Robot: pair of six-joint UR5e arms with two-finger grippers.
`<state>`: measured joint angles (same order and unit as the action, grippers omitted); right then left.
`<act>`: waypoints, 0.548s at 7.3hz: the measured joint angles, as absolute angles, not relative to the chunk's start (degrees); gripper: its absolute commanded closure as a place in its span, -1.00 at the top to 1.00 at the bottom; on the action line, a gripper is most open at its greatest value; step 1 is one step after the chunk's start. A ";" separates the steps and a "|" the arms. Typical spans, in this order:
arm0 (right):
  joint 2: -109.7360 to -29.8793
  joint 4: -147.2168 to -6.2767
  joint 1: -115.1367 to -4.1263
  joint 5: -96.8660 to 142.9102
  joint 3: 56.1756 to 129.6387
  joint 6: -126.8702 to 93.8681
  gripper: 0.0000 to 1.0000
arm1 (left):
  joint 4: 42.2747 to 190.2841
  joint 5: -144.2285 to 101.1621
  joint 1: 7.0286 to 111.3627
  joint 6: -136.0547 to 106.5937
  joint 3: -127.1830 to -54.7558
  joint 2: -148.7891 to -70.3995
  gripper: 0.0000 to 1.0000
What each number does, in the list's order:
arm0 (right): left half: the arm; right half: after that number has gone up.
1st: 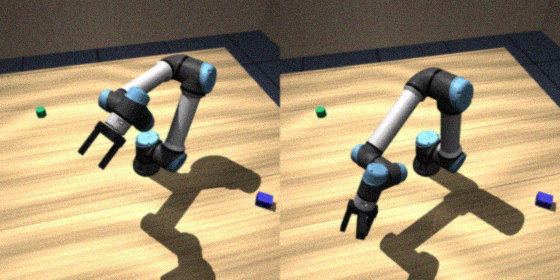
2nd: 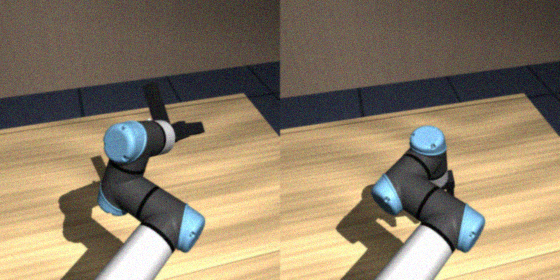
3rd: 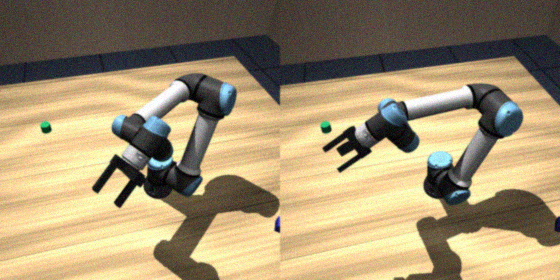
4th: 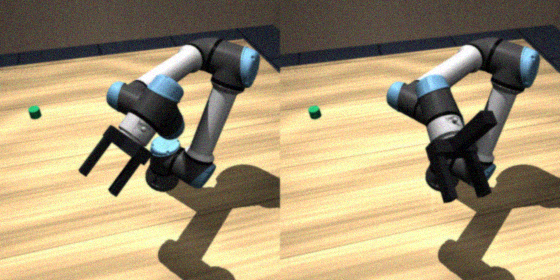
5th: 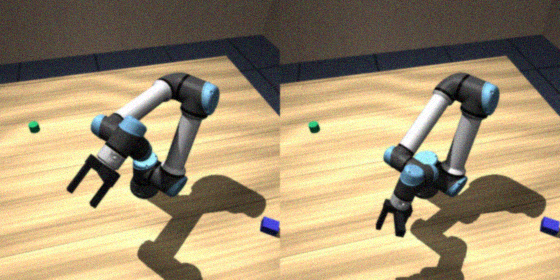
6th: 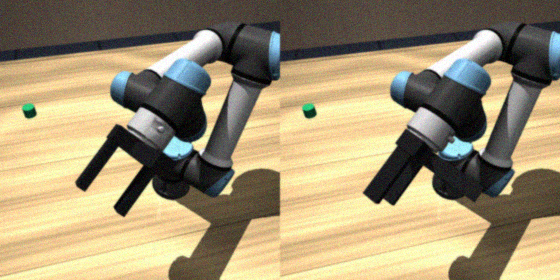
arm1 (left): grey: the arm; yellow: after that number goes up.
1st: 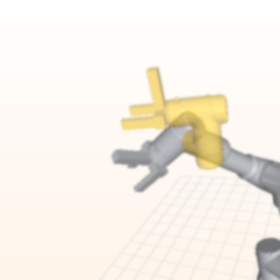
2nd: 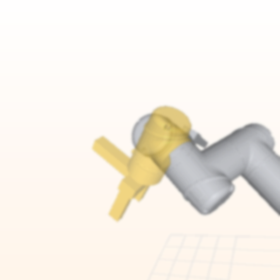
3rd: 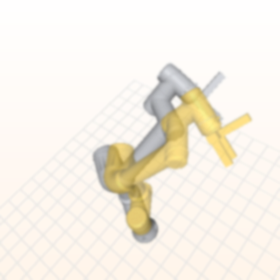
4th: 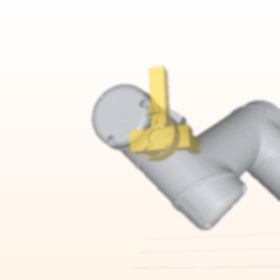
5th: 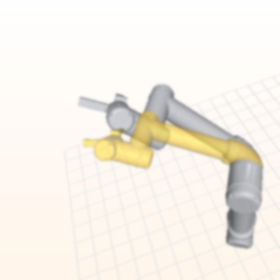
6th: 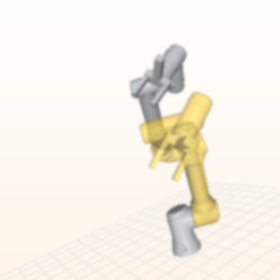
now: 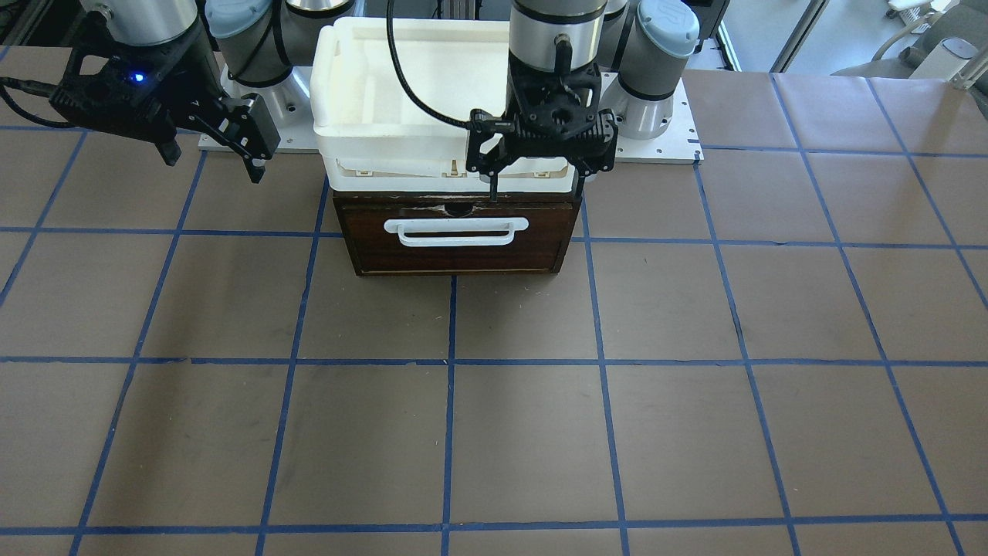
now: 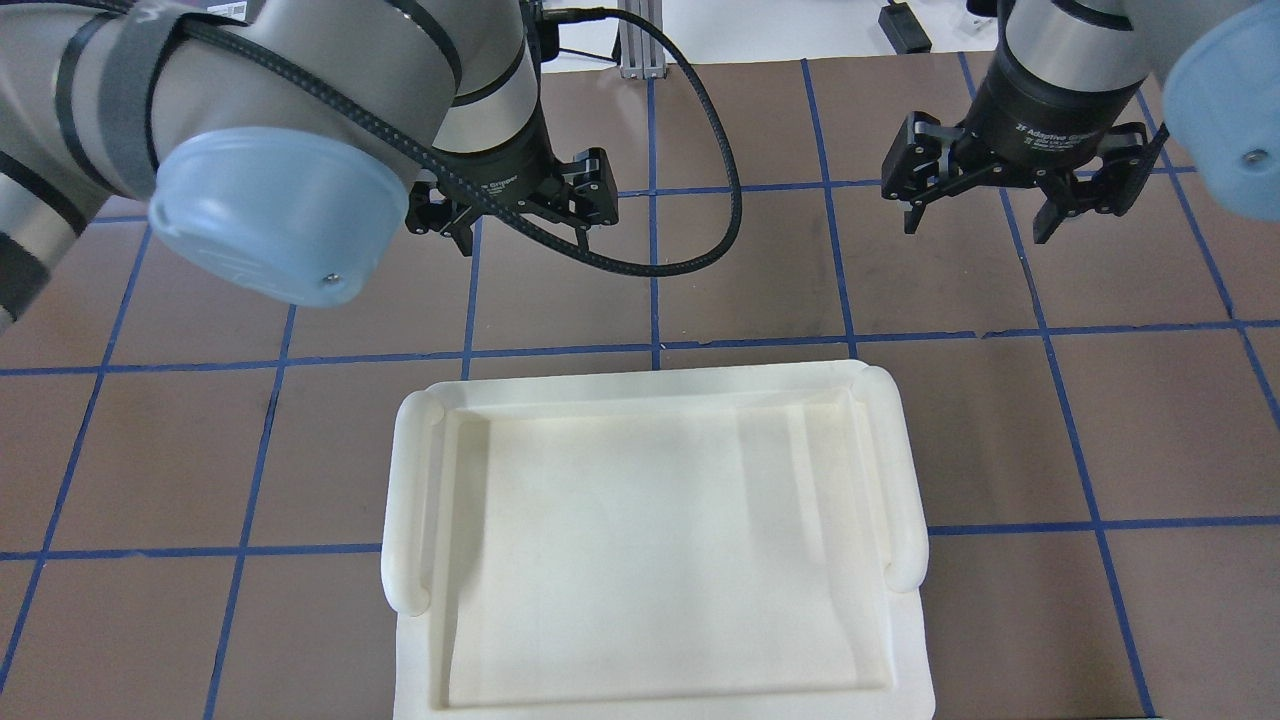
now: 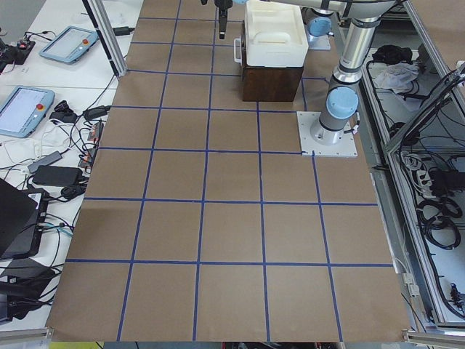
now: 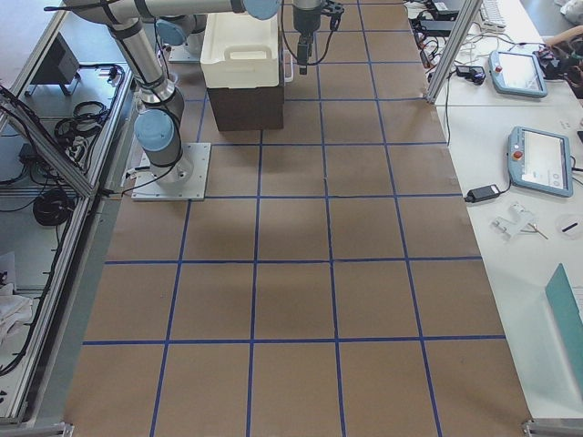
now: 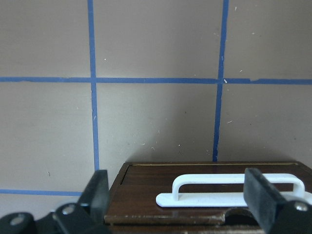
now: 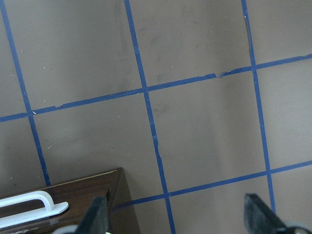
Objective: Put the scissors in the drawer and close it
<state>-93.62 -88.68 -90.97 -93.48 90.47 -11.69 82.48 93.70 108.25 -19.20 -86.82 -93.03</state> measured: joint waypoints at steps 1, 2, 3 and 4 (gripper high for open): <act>-93.61 -88.68 -90.97 -93.53 90.47 -11.69 1.00 | 82.22 93.70 107.99 -19.17 -86.81 -91.69 1.00; -93.61 -88.68 -90.97 -93.57 90.48 -11.69 1.00 | 82.39 93.72 107.35 -18.74 -86.68 -90.92 1.00; -93.58 -88.66 -90.97 -93.59 90.50 -11.69 1.00 | 82.88 93.74 105.93 -16.82 -86.48 -90.37 1.00; -93.55 -88.63 -90.97 -93.60 90.51 -11.69 1.00 | 84.48 93.61 103.27 -13.86 -86.30 -89.52 1.00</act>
<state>-93.55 -88.63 -90.97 -93.60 90.51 -11.69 84.48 93.61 103.27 -13.86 -86.30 -89.52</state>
